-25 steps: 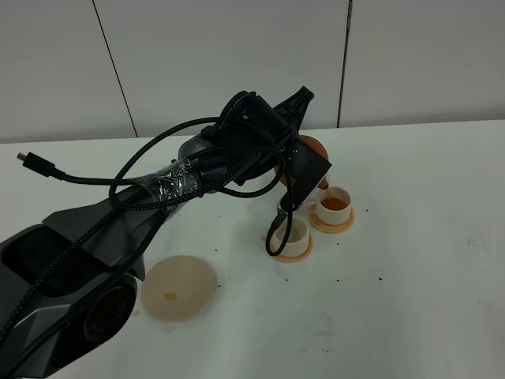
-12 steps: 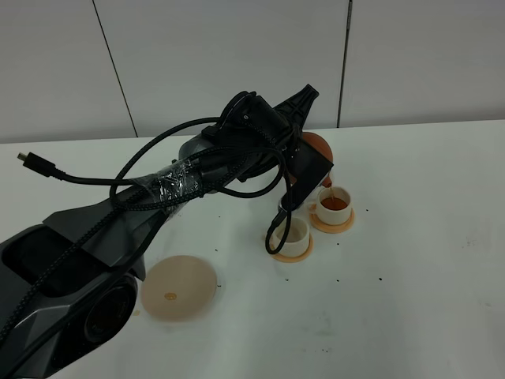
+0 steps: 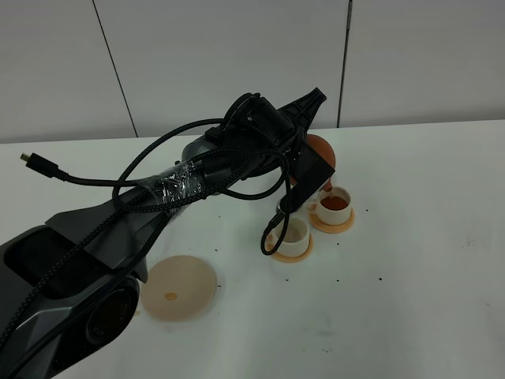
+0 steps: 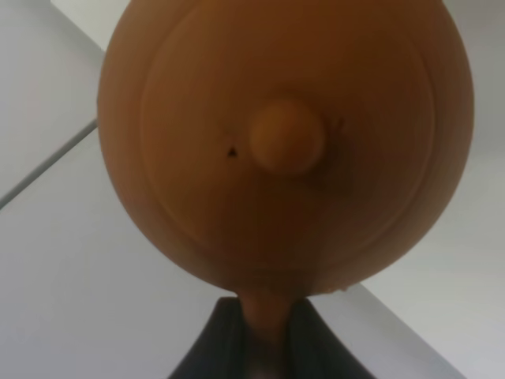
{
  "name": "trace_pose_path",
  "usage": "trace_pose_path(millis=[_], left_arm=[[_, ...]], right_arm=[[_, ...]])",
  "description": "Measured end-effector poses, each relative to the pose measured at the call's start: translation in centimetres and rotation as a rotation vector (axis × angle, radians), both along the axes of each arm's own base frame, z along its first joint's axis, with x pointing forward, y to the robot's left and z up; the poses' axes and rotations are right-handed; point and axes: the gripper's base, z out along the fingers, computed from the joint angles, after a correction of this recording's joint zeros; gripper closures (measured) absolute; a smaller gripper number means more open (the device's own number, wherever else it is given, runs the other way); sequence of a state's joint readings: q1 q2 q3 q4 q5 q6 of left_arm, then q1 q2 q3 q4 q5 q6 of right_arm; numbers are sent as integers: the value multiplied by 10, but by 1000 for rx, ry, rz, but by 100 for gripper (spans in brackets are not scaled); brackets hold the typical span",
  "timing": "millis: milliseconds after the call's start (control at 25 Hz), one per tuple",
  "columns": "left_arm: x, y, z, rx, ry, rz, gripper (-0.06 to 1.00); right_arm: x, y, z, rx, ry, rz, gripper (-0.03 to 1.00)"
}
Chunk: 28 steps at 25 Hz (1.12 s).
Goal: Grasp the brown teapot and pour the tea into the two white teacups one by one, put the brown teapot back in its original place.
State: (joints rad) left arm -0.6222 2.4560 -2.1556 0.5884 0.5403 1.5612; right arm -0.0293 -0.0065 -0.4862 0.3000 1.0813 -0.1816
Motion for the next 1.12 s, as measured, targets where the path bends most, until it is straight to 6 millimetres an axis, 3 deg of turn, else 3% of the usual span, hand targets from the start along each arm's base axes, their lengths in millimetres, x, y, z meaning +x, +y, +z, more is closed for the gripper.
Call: trace_pose_path(millis=[1120], left_arm=[[1, -2, 0, 8, -20, -37, 77]], right_arm=[[0, 0, 0, 0, 0, 0, 72]])
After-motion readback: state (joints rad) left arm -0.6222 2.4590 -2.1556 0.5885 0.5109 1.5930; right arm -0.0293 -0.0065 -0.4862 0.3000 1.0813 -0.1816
